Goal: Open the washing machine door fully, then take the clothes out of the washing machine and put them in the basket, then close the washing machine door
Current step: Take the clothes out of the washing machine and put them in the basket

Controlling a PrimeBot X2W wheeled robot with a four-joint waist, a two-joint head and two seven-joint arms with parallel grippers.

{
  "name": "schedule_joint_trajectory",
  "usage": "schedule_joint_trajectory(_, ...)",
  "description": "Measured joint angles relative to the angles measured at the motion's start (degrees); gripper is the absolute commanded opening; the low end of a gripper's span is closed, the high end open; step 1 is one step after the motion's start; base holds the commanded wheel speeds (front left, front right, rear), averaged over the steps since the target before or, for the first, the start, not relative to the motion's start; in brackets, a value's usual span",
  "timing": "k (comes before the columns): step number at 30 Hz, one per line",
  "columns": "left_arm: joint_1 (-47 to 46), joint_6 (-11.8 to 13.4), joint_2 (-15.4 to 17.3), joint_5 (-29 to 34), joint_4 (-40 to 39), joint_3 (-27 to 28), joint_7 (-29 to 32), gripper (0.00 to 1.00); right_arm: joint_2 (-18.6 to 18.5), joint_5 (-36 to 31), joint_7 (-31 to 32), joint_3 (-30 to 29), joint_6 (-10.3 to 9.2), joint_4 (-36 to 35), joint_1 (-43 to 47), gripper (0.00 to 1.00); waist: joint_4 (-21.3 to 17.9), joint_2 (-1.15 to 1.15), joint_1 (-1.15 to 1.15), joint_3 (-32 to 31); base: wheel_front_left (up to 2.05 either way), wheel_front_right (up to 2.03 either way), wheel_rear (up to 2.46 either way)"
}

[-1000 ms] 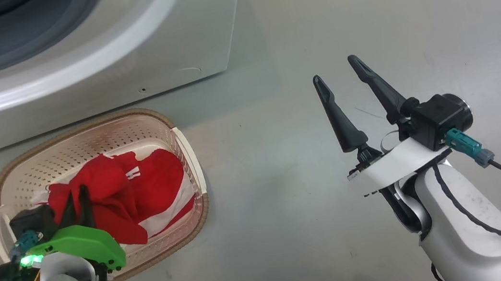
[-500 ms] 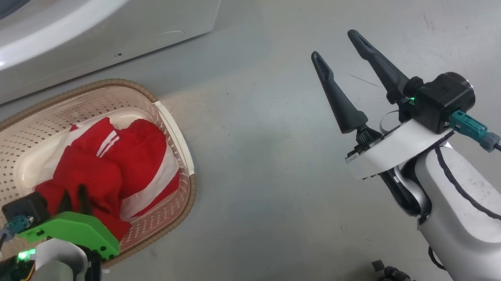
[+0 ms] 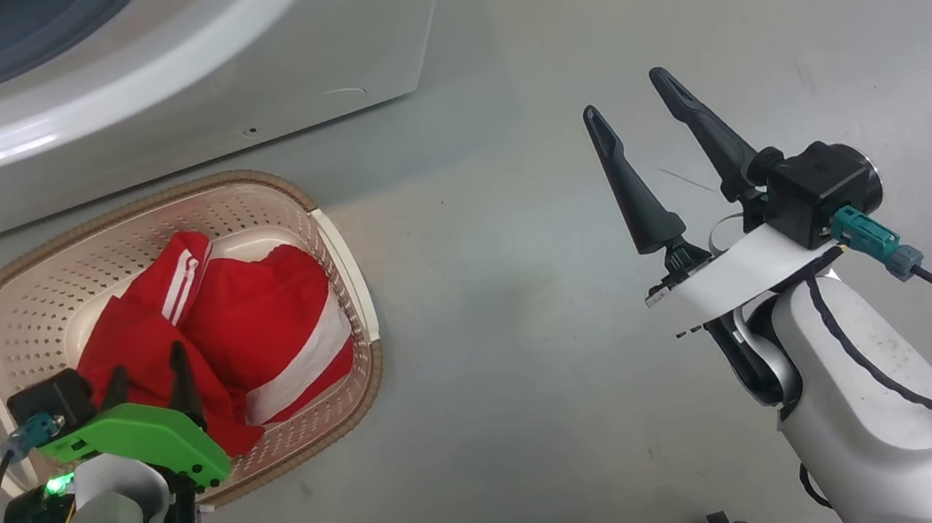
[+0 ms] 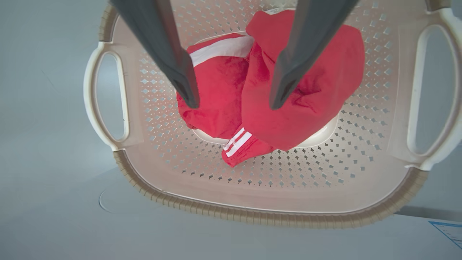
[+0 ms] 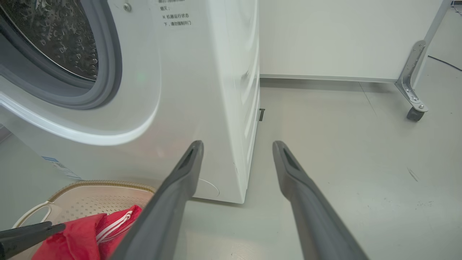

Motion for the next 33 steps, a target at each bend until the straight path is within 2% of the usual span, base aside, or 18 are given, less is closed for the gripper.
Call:
schedule_joint_trajectory(13, 0.5, -1.5, -0.3, 1.2, -0.7, -1.5, -3.9, 1.0, 0.0, 0.0, 0.0, -1.6, -0.05, 3.3, 2.9, 1.0, 1.7, 0.0, 0.0, -7.3, 0.0, 0.0, 0.0)
schedule_joint_trajectory(23, 1.4, -2.5, -0.7, 2.7, -7.6, -2.6, -4.4, 1.0, 0.0, -0.5, 0.0, -3.6, -0.21, 5.5, 6.4, 1.0, 4.5, 0.0, 0.0, -13.6, 0.0, 0.0, 0.0)
schedule_joint_trajectory(31, 3.8, -2.5, -0.8, 5.4, -18.9, -1.5, -4.5, 1.0, 0.0, -0.6, 0.0, -4.5, -0.2, 6.5, 8.6, 1.0, 7.0, 0.0, 0.0, -19.2, 0.0, 0.0, 0.0)
schedule_joint_trajectory(33, 4.4, -2.4, -0.8, 6.0, -19.7, -1.4, -4.5, 1.0, 0.0, -0.6, 0.0, -4.7, -0.2, 6.7, 9.0, 1.0, 7.2, 0.0, 0.0, -19.8, 0.0, 0.0, 0.0)
